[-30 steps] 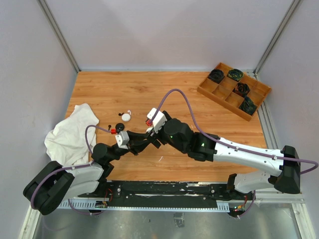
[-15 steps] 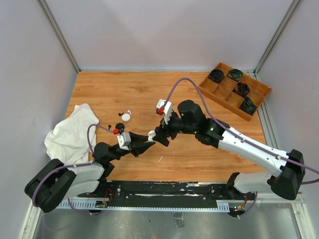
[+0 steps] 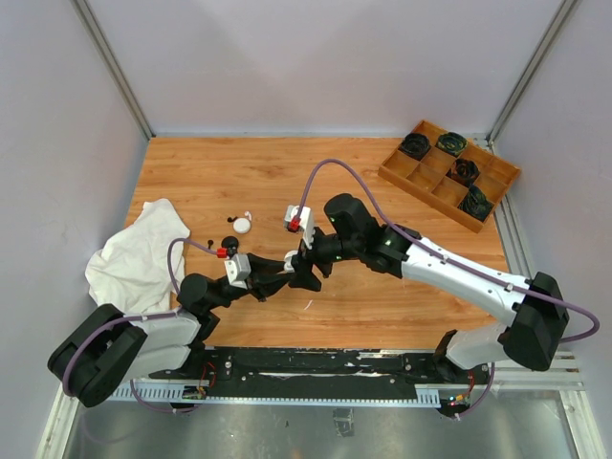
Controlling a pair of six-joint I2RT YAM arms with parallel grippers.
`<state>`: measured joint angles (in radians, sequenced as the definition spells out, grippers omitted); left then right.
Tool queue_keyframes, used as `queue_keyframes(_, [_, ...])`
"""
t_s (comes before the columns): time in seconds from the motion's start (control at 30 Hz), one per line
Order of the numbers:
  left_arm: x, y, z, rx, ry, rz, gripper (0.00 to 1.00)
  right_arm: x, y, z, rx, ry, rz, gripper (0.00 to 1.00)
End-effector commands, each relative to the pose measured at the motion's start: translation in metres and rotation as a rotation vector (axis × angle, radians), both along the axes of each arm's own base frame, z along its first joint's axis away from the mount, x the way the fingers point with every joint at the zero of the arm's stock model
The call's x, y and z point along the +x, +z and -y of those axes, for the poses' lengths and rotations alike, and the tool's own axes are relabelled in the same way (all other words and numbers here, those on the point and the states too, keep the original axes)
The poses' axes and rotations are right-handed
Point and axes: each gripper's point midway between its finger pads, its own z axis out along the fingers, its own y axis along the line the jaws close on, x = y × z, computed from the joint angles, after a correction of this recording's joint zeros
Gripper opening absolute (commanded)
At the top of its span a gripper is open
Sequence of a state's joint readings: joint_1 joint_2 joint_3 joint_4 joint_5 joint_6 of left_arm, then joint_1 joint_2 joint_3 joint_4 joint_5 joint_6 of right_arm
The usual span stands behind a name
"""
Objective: Insert the wireless bluetooth earbuds into the charging case
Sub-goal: Close the charging case, then place the charging case at the center of the board.
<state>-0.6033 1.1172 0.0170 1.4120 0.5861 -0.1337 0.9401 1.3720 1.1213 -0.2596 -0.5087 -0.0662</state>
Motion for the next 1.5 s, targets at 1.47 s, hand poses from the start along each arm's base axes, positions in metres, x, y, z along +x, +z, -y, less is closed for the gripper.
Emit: queue_keyframes(1.47, [0.071,-0.104,0.016,0.047,0.348,-1.135,0.11,0.060,-0.016,0.158,0.060,-0.879,0.280,0.82])
